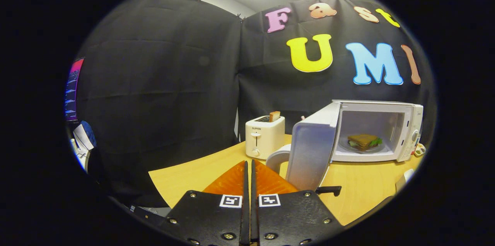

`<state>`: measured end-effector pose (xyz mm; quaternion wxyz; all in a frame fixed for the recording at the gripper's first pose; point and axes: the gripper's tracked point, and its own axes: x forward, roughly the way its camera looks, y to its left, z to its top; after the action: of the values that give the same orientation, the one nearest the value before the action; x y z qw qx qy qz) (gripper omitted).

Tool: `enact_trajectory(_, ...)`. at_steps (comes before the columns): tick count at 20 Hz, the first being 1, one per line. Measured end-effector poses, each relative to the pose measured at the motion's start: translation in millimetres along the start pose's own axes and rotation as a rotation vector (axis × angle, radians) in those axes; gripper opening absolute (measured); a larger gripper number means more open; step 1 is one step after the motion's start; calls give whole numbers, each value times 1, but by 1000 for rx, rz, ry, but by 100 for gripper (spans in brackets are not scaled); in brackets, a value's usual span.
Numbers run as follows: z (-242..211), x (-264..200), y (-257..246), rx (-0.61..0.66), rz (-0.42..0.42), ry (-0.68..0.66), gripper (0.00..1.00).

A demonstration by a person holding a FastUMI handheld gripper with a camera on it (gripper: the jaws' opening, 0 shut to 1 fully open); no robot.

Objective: Open the microwave, put the food inside, and close the microwave door.

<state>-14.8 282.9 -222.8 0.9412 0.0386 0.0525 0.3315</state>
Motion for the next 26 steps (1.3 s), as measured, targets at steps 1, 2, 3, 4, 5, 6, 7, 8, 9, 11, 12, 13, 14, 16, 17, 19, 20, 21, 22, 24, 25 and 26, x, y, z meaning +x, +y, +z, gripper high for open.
enact_trajectory(1,0,-6,-6,2,-12,-2,2)
enact_trajectory(2,0,-11,-10,7,-20,0,2)
enact_trajectory(3,0,-17,-15,10,-28,-2,2)
enact_trajectory(4,0,-23,-23,9,-40,-2,2)
enact_trajectory(5,1,-28,-31,5,-59,-5,2)
enact_trajectory(6,1,-35,-41,-2,-85,-11,2)
enact_trajectory(7,2,-40,-53,-7,-113,-15,2)
enact_trajectory(8,2,-45,-68,-9,-144,-15,2)
enact_trajectory(9,1,-49,-84,-5,-176,-14,2)
enact_trajectory(11,-2,-54,-122,1,-247,-7,2)
enact_trajectory(12,-3,-57,-142,1,-285,-3,2)
enact_trajectory(13,-3,-60,-162,-1,-321,-2,2)
enact_trajectory(14,-5,-61,-183,-8,-359,3,2)
enact_trajectory(16,-8,-65,-219,-14,-421,10,2)
enact_trajectory(17,-9,-66,-237,-21,-452,12,2)
enact_trajectory(19,-10,-66,-267,-27,-504,18,2)
enact_trajectory(20,-12,-66,-281,-28,-523,23,2)
enact_trajectory(21,-12,-65,-293,-31,-546,23,2)
enact_trajectory(22,-10,-63,-306,-36,-563,23,2)
enact_trajectory(24,-4,-58,-329,-51,-604,16,2)
enact_trajectory(25,-3,-55,-340,-57,-623,17,2)
enact_trajectory(26,-3,-50,-352,-54,-637,20,2)
